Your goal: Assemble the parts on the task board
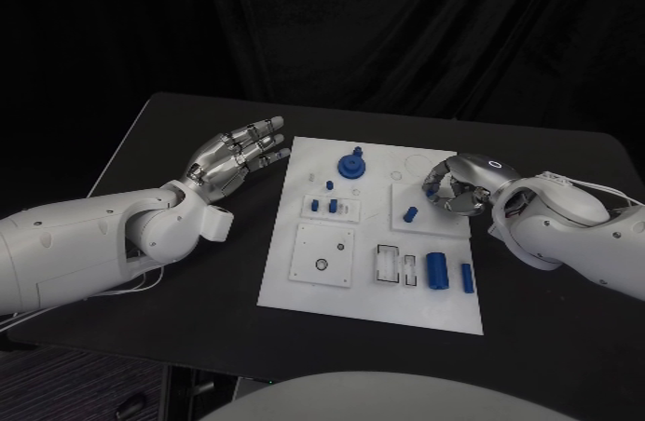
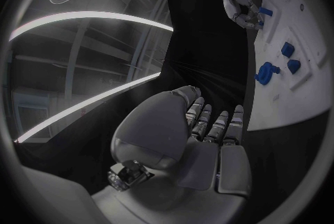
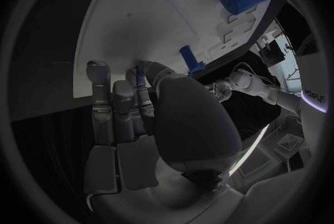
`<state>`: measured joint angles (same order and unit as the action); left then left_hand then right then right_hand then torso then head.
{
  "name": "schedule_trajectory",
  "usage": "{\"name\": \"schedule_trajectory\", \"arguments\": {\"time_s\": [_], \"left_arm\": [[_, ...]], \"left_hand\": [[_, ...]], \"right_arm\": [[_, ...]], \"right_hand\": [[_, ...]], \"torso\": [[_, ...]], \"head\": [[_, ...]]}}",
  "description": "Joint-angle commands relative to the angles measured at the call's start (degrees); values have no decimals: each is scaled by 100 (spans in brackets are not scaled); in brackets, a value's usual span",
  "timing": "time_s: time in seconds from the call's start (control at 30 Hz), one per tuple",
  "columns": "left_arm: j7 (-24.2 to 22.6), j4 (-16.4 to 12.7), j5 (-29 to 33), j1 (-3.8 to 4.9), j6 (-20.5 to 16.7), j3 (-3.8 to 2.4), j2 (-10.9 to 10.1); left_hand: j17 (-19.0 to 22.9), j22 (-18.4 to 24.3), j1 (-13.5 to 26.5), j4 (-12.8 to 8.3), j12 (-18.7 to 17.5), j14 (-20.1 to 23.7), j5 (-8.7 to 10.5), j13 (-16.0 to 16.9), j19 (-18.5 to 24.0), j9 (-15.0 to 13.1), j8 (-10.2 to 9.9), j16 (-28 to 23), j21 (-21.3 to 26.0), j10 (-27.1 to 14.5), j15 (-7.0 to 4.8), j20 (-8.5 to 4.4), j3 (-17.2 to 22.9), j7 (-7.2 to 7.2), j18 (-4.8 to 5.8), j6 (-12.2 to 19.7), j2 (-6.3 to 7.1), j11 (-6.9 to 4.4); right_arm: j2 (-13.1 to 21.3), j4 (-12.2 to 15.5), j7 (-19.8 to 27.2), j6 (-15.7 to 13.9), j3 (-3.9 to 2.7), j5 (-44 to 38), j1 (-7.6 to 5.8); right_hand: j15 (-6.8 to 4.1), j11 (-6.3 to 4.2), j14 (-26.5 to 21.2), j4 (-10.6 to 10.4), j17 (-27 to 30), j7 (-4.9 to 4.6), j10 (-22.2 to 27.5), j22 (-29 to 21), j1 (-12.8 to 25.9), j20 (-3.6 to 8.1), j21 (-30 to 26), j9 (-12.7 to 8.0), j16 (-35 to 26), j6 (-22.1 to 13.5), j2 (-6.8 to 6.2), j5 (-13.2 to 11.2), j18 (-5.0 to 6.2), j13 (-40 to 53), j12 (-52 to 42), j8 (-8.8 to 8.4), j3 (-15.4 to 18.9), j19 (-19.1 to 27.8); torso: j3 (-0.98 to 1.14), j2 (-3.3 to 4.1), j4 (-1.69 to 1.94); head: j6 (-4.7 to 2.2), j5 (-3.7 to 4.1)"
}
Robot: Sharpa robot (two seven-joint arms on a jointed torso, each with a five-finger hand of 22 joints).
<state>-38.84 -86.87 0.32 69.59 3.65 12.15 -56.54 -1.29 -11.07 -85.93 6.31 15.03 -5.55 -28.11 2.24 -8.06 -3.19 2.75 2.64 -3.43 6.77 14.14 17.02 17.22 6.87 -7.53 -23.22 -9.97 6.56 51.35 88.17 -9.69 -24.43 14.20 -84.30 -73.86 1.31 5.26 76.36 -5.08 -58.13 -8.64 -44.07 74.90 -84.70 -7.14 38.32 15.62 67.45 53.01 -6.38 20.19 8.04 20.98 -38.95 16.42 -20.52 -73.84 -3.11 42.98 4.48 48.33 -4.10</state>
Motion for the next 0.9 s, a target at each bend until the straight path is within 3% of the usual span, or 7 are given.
{"name": "schedule_trajectory", "arguments": {"time_s": [0.03,0.37,0.63,0.9], "left_arm": [[-620,0,34,-15,99,-5,7],[-561,24,34,-30,131,-5,19],[-514,31,34,-52,150,-5,5],[-487,32,35,-62,154,-5,-2]], "left_hand": [[-9,-8,-8,2,30,-48,-21,9,-46,-1,6,21,-22,3,-7,-9,38,8,74,-9,67,45],[-9,-11,4,20,21,-54,-13,7,-62,-4,9,29,-29,-2,9,-9,71,35,102,-24,71,48],[-10,-13,10,31,10,-58,-11,6,-71,-4,9,33,-32,-8,15,-9,86,49,115,-23,73,48],[-11,-19,16,40,15,-63,-7,7,-81,-5,11,37,-37,-7,20,-8,95,53,125,-36,78,52]], "right_arm": [[-13,-18,58,-46,-1,-36,24],[-8,-29,115,-235,-1,-36,33],[101,101,166,-502,-3,-36,27],[237,326,135,-591,-5,-36,-119]], "right_hand": [[-89,-8,12,100,-12,12,-86,376,-128,75,78,67,31,51,35,-191,60,30,-109,80,-69,-19],[-137,-68,46,334,-43,29,-219,411,-271,145,262,217,61,88,77,-295,45,73,-311,230,-384,-45],[-149,-87,97,350,-82,42,-273,424,-177,157,390,292,101,74,52,-433,29,50,-341,293,-463,-78],[-149,-91,118,325,-78,53,-287,423,-68,156,442,358,106,57,7,-588,22,-2,-303,346,-494,-91]], "torso": [[-7,0,4],[-2,1,9],[-5,0,-1],[-4,-2,-1]], "head": [[-10,15],[-26,13],[-24,-10],[2,-22]]}}
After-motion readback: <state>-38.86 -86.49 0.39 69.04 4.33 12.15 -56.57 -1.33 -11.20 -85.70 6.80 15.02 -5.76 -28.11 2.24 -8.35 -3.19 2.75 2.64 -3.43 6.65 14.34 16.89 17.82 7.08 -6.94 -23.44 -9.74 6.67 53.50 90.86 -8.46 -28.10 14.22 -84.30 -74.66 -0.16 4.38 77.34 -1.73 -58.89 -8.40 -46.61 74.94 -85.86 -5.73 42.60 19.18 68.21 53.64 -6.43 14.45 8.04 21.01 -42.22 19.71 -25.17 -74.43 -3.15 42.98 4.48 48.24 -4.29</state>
